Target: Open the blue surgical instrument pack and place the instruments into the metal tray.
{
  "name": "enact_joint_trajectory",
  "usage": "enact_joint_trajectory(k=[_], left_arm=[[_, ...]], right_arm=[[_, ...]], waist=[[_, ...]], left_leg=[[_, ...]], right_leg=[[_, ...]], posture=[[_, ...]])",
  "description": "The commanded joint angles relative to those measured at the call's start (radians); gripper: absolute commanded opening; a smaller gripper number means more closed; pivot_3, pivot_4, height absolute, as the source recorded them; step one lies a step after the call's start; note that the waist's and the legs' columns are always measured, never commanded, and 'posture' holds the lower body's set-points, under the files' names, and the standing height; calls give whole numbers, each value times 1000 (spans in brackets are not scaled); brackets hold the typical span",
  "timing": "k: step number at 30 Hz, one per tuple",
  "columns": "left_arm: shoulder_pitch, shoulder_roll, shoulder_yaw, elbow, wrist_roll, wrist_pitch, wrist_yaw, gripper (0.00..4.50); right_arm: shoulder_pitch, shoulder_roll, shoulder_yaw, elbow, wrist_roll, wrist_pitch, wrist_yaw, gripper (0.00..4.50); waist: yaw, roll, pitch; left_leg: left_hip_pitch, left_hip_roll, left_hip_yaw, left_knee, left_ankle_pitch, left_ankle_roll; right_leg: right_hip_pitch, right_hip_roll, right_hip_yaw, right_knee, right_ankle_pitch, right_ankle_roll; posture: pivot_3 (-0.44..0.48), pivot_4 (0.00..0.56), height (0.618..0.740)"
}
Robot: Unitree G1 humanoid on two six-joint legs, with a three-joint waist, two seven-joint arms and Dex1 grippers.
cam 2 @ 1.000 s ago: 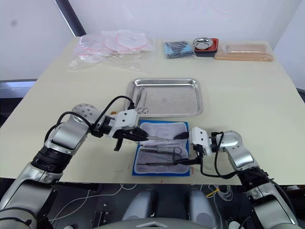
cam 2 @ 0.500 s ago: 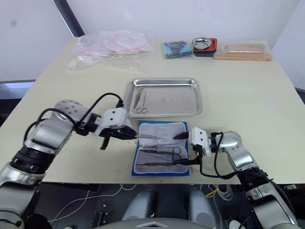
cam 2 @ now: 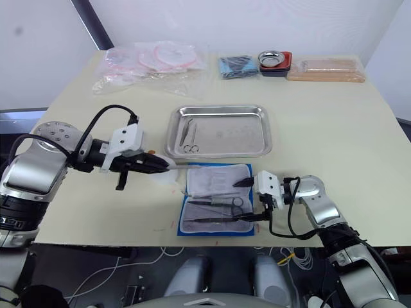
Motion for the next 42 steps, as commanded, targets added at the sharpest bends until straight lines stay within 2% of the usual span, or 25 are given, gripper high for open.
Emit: enact_joint_trajectory(k=[1,4,16,24,37,42], left_arm=[[-16,-93,49,-61,-18,98,173,15],[-3,-203,64,-94,-13,190,331,15],[-2,-471,107,-76,71,324,801,15],[-69,-666,85,48,194,351,1121,15],[-153,-876,174,200,203,369,1371,15],[-159,-918,178,252,199,351,1403,15]], right_arm=[[38,-15,57,88,-74,23,6,4500],[36,-13,60,96,-79,18,5,4500],[32,-15,55,109,-82,12,-2,4500],[35,-13,54,102,-83,15,-14,4500],[48,-14,51,69,-76,31,-30,4500],[49,-16,48,68,-76,32,-33,4500]], waist=[[0,0,0],[0,0,0],[1,-1,-1],[2,-2,-2],[0,-3,-2],[0,-3,-2]], left_leg=[[0,0,0,0,0,0],[0,0,0,1,0,0],[3,-1,-1,3,0,0],[5,-2,1,4,0,0],[4,-3,1,5,0,-1],[4,-3,1,5,0,-1]], right_leg=[[0,0,1,0,0,0],[0,0,1,1,0,0],[0,-1,5,6,1,0],[0,-2,9,8,2,2],[0,-2,9,8,2,2],[0,-2,9,8,2,3]], posture=[[0,150,740],[0,150,740],[0,150,740],[0,150,740],[0,150,740],[0,150,740]])
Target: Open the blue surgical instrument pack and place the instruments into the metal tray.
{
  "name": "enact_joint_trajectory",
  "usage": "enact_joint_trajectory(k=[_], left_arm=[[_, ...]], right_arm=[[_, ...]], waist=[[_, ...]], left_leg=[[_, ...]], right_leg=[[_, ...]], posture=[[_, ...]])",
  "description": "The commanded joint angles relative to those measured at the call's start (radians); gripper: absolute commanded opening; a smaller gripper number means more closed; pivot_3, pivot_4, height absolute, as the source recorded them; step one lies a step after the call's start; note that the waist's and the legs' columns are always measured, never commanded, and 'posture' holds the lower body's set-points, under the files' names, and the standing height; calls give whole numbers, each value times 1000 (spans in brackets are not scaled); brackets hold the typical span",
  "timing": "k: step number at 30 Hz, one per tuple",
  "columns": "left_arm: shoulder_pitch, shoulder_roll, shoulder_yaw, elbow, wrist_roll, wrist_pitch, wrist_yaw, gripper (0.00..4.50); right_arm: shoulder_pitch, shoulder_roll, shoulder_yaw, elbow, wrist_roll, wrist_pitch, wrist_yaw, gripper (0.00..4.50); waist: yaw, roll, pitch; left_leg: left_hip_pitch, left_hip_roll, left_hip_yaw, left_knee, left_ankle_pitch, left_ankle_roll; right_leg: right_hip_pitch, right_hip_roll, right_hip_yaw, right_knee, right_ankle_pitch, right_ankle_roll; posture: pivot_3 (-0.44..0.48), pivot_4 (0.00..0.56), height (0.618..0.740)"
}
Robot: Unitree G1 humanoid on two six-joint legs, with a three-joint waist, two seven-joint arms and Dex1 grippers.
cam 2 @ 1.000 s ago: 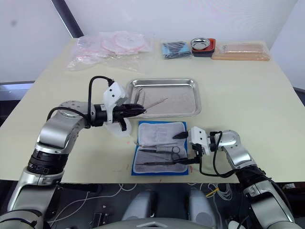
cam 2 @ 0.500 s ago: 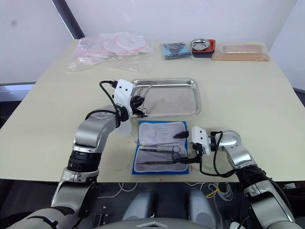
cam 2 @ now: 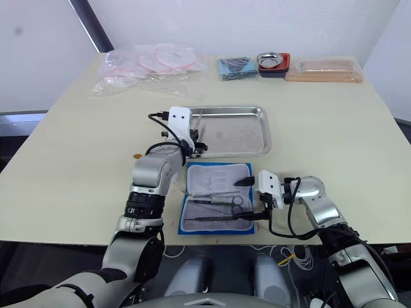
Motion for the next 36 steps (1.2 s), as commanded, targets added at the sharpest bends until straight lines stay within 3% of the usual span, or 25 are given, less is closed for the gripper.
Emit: enact_joint_trajectory(k=[1,17,23,36], left_arm=[[-36,-25,15,15,-1,-28,30,15],[-62,-49,39,101,-21,-81,44,15],[-56,-49,36,94,-19,-78,45,2700],[-21,-30,-1,-14,-23,-121,-13,2700]], right_arm=[[45,-19,52,55,-76,38,-10,4500],[55,-29,47,41,-74,45,-18,4500],[54,-29,47,41,-74,46,-18,4500],[57,-25,49,38,-72,50,-20,4500]], waist=[[0,0,0],[0,0,0],[1,0,0],[0,0,0]], left_leg=[[0,0,0,0,0,0],[-1,0,0,0,0,-1],[-1,0,0,0,0,-1],[-1,0,0,0,1,-2]], right_leg=[[0,0,0,0,0,0],[0,0,0,-1,0,0],[0,0,0,-1,0,1],[0,0,-1,-1,0,1]], posture=[[0,150,740],[0,150,740],[0,150,740],[0,150,740]])
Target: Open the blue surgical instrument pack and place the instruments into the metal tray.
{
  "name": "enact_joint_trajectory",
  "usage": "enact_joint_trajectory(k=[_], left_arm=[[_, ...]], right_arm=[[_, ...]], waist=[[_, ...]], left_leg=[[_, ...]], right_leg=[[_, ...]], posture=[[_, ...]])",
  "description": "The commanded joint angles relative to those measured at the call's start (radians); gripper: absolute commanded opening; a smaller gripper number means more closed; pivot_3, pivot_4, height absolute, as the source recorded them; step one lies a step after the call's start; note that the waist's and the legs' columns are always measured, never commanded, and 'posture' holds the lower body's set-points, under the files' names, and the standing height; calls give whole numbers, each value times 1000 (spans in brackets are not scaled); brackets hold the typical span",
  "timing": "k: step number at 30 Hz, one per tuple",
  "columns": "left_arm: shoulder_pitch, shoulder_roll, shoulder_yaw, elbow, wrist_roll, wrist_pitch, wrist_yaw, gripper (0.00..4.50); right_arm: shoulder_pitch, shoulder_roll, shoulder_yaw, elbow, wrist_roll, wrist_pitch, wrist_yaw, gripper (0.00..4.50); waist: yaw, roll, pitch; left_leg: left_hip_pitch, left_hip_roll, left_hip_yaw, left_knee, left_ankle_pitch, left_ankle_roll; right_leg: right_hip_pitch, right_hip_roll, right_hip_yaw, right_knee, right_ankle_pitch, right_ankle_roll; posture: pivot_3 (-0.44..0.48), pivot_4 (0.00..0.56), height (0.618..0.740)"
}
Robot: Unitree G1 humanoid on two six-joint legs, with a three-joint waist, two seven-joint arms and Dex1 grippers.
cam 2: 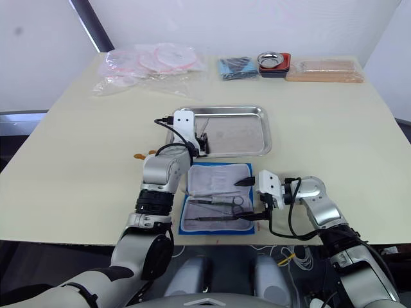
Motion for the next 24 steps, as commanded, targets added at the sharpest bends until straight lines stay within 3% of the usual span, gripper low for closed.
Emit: enact_joint_trajectory(k=[1,12,24], left_arm=[[13,18,-22,-99,-18,-61,-63,2700],[147,202,-70,-300,-108,-210,-401,2700],[328,450,-61,-379,-214,-435,-796,2700]], right_arm=[[50,-18,49,56,-72,38,-12,4500],[64,-21,49,56,-70,36,-15,4500],[66,-36,42,66,-64,21,-7,4500]], waist=[[0,0,0],[-1,0,0],[2,0,0]], left_leg=[[0,0,0,0,0,0],[0,0,0,-1,1,-2],[1,2,0,-3,1,-2]], right_leg=[[0,0,0,0,0,0],[0,0,0,0,0,0],[0,0,1,-2,0,-1]], posture=[[0,150,740],[0,150,740],[0,150,740]])
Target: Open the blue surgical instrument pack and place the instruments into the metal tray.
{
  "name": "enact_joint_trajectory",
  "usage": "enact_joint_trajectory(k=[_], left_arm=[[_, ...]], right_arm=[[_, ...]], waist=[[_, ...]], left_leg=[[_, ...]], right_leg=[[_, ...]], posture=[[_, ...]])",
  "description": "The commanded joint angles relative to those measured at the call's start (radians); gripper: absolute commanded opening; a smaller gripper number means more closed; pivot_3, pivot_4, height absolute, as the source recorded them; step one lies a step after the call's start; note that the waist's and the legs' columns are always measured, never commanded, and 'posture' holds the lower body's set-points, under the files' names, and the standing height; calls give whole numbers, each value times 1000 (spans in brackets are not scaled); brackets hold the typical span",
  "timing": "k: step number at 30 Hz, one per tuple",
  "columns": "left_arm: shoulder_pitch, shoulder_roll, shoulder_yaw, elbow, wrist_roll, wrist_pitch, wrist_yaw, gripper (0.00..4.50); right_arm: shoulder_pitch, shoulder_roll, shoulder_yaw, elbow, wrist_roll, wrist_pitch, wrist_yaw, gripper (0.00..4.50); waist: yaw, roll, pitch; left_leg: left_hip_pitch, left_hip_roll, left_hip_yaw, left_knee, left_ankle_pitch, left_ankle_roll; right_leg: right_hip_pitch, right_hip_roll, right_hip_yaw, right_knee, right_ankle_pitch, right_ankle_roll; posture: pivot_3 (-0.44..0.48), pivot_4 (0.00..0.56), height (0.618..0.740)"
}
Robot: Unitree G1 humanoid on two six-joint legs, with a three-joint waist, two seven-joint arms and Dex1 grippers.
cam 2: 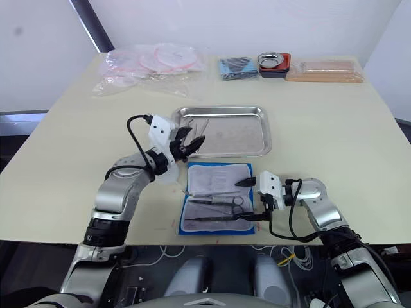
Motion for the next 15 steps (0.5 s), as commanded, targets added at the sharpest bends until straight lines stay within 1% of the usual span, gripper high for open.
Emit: enact_joint_trajectory(k=[1,8,14,15], left_arm=[[20,61,19,-78,-55,-84,-123,2700],[125,230,61,-78,-128,-183,-350,2700],[209,355,95,-58,-182,-278,-557,2700],[219,378,97,-52,-181,-310,-597,2969]], right_arm=[[47,-32,46,74,-74,26,6,4500],[47,-33,49,90,-77,13,9,4500],[42,-31,49,106,-80,1,17,4500],[40,-31,49,110,-80,0,19,4500]], waist=[[1,0,0],[1,1,0],[2,1,0],[2,1,0]], left_leg=[[0,0,0,0,0,0],[-1,1,0,-2,0,0],[-2,2,-1,-3,0,0],[-2,2,-1,-3,0,0]], right_leg=[[0,0,0,0,0,0],[0,0,2,-4,0,0],[0,-1,2,-8,0,-1],[0,-1,2,-8,0,-1]], posture=[[0,150,740],[0,150,740],[0,150,740],[0,150,740]])
